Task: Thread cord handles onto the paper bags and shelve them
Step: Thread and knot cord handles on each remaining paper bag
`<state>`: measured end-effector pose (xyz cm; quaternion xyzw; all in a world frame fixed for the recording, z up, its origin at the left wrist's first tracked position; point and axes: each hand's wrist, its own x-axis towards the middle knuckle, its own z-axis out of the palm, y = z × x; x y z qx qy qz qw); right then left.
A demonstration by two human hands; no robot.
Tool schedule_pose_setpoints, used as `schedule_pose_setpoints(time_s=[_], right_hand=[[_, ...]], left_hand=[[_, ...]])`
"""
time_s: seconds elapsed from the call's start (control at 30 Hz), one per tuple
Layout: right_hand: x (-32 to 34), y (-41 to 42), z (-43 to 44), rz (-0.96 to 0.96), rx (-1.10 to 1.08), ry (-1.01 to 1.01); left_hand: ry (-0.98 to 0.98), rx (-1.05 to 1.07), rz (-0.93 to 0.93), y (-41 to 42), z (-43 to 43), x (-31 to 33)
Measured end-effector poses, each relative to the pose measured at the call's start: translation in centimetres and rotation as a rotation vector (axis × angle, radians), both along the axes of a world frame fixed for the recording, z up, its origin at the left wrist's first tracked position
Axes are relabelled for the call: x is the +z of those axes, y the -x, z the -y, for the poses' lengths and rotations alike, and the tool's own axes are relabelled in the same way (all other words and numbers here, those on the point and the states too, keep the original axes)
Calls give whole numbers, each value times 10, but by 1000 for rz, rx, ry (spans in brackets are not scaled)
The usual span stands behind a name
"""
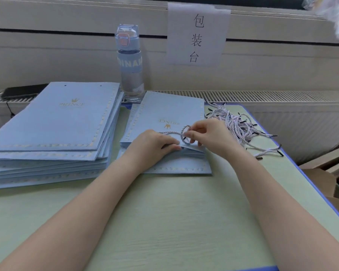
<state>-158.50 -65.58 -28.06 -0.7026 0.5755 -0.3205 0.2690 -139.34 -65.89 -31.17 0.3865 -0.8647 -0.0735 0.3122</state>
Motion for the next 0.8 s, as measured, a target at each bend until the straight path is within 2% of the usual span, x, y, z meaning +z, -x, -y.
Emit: schedule_pose_setpoints(time_s=[0.13,0.2,0.27,0.37,0.47,0.57,0.8], right_hand=[[-6,-5,3,-269,-176,163],[4,4,1,-296,-354,248],[16,17,-2,-200,-441,202],[25,22,-7,92,-350,-72],[19,12,-6,152,-276,-151],[10,1,-4,123,-220,-130],[1,-3,-3,-204,-63,-13]], left_hand=[[13,-39,26,-1,3,-1],[21,-63,44,-2,4,-1],[34,-75,37,-2,3,-2],[53,-68,4,-1,2,-3],[75,-70,-26,-1,1,-4],[103,-74,-33,-1,1,-4],[120,-83,-66,-1,2,-6]])
